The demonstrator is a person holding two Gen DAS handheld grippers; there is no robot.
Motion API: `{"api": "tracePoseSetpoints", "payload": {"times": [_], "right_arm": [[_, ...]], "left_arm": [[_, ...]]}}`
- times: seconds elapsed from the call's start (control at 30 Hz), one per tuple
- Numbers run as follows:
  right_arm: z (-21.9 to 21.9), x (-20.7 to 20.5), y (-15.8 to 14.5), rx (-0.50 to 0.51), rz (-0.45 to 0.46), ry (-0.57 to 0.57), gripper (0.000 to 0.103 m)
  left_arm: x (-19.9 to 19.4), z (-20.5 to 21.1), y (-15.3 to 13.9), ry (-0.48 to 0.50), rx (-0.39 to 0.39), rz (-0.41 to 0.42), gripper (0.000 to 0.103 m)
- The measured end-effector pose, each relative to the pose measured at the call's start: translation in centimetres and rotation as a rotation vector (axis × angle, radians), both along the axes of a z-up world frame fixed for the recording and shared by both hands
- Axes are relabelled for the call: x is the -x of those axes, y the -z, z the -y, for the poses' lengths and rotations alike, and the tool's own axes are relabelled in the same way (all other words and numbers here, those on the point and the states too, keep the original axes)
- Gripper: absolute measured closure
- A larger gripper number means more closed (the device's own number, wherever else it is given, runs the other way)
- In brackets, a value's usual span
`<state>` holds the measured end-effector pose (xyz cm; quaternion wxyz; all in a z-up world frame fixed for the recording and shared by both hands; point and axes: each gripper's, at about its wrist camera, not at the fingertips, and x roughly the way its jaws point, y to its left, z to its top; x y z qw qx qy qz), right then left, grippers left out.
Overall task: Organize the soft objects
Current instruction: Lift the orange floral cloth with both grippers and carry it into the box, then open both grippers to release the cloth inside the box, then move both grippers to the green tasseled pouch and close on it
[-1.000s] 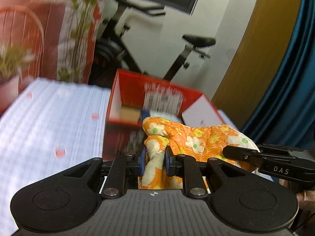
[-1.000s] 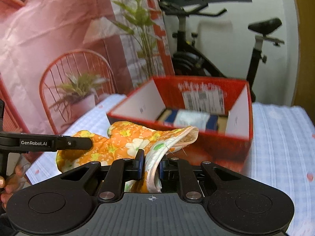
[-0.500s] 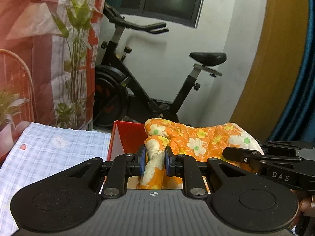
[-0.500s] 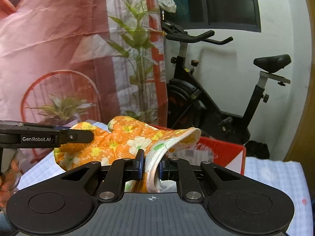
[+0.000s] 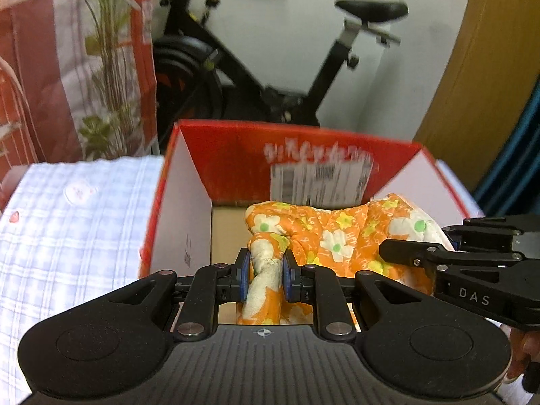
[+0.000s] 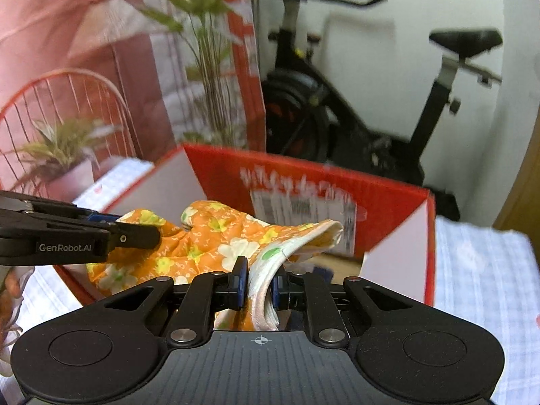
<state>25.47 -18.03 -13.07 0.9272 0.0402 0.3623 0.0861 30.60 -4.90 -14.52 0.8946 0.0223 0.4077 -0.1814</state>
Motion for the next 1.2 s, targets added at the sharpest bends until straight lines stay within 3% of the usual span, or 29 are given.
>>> {"api": "tracePoseSetpoints", "payload": {"times": [0.13, 0.4, 0.5, 0.57, 0.7, 0.87, 1.2], "right_arm": [[-0.5, -0.2, 1.9, -0.003, -0.089, 0.000, 0.090], [-0.7, -0.2, 3.4, -0.008, -0.175, 0.010, 0.090], [-0.5, -0.2, 3.5, 0.000, -0.187, 0.020, 0.090], [-0.2, 0.0, 3.4, 0.008, -0.187, 0.035, 0.085], [-0.1, 0.6, 2.8, 0.049, -0.160, 0.071, 0.075], [0.6, 1.8, 1.0, 0.070, -0.097, 0.106, 0.069], [0.7, 6.1, -2.9, 0.033, 0.026, 0.094, 0.068]], "left_arm": [[0.1, -0.1, 1.0, 0.015, -0.019, -0.046, 0.083], [0.1, -0.2, 1.2, 0.030, -0.042, -0.054, 0.081], [0.2, 0.0, 0.9, 0.037, -0.048, -0.037, 0.077], [0.3, -0.1, 0.6, 0.034, -0.044, -0.031, 0.067], [0.8, -1.0, -0.6, 0.016, -0.018, 0.006, 0.051], [1.9, -2.3, -2.4, 0.009, 0.013, 0.041, 0.046], [6.7, -4.3, -4.8, 0.048, 0.038, 0.104, 0.045]]}}
